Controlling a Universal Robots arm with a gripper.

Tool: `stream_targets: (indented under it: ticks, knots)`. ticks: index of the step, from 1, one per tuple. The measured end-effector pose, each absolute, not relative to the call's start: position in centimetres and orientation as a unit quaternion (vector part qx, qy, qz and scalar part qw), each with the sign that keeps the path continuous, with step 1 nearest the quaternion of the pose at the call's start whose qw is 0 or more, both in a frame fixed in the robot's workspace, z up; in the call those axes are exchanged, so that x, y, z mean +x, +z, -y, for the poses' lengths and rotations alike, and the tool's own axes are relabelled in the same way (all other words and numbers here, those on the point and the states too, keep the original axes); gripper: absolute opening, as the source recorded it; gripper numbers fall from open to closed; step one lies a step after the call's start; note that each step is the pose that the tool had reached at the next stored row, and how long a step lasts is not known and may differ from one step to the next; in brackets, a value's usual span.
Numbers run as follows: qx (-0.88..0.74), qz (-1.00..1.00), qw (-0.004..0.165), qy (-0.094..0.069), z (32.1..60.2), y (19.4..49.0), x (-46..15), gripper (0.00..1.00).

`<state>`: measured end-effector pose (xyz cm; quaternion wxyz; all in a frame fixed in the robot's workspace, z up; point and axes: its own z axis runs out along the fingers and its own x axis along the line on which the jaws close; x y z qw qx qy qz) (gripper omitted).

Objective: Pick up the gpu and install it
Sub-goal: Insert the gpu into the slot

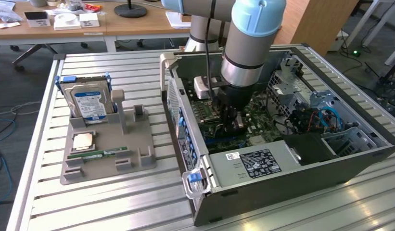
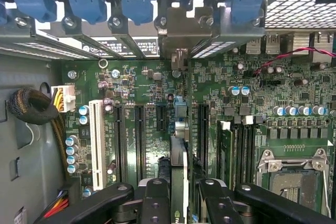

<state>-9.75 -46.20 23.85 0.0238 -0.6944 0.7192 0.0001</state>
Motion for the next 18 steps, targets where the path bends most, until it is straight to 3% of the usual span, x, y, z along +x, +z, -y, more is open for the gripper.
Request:
stream_targets:
  ticks: [18]
  knots:
    - [-0.689, -0.725, 0.024, 0.000, 46.15, 23.85, -9.82, 0.26]
